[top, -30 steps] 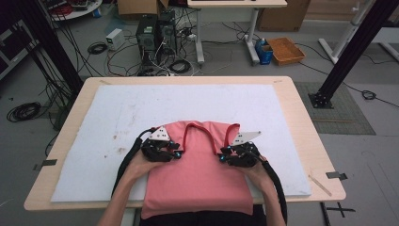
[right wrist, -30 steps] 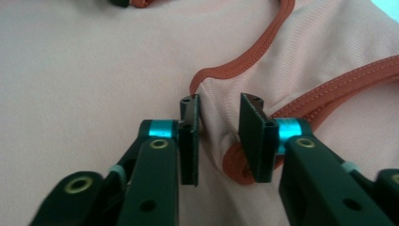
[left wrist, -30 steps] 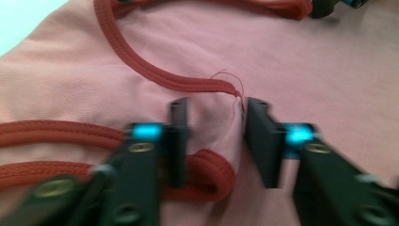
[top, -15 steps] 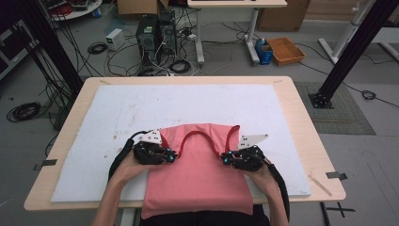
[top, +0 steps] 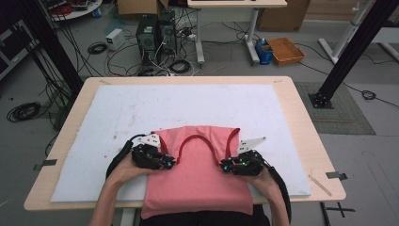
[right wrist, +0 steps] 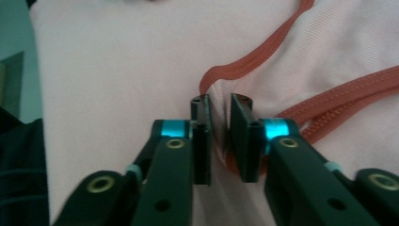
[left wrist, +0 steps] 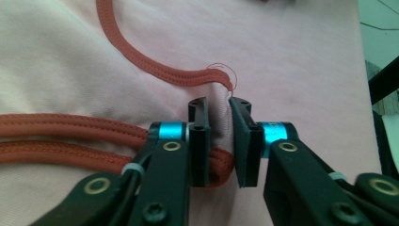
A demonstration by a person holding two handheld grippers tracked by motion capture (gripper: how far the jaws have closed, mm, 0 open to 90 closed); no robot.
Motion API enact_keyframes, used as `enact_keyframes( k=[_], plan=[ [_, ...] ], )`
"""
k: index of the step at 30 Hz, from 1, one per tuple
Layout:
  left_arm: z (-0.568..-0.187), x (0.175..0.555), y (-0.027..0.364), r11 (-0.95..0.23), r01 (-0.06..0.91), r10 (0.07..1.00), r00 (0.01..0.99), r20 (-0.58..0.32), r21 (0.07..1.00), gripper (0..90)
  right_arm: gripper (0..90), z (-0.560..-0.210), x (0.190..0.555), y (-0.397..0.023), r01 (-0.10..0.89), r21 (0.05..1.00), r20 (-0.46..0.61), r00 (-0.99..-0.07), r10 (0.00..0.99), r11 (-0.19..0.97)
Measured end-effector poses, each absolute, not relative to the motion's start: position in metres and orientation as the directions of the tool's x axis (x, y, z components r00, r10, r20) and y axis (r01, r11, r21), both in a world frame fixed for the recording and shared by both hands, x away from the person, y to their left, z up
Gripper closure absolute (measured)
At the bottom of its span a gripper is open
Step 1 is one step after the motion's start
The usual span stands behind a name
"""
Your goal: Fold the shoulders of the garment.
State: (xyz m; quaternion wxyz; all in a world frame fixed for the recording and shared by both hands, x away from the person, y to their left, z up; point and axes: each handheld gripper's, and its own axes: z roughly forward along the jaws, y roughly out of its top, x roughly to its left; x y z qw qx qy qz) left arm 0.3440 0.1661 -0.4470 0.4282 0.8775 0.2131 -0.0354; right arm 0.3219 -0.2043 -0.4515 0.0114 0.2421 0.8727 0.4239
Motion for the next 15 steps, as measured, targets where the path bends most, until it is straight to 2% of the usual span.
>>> enact_keyframes(
  k=[1, 3, 6, 10, 12, 15],
  plan=[
    [-0.447, 0.344, 0.166, -0.541, 0.405, 0.345, 0.906, -0.245, 0.737, 73.5, 72.5, -0.451, 0.322, -0.205, 0.414, 0.746, 0.188, -0.883, 0.43, 0.522],
    [-0.445, 0.343, 0.167, -0.533, 0.411, 0.346, 0.904, -0.252, 0.74, 67.5, 56.7, -0.45, 0.32, -0.205, 0.41, 0.756, 0.176, -0.879, 0.444, 0.511],
    [-0.44, 0.342, 0.172, -0.52, 0.408, 0.351, 0.903, -0.247, 0.751, 52.3, 40.6, -0.448, 0.318, -0.209, 0.416, 0.771, 0.172, -0.865, 0.471, 0.483],
    [-0.429, 0.342, 0.183, -0.49, 0.388, 0.4, 0.896, -0.194, 0.78, 36.7, 25.1, -0.444, 0.318, -0.22, 0.42, 0.798, 0.164, -0.841, 0.515, 0.432],
    [-0.425, 0.342, 0.191, -0.465, 0.381, 0.43, 0.886, -0.172, 0.8, 33.4, 21.0, -0.443, 0.32, -0.226, 0.42, 0.815, 0.152, -0.82, 0.552, 0.4],
    [-0.423, 0.345, 0.201, -0.444, 0.354, 0.489, 0.866, -0.109, 0.823, 29.9, 20.5, -0.441, 0.324, -0.235, 0.409, 0.836, 0.114, -0.783, 0.612, 0.367]
  ],
)
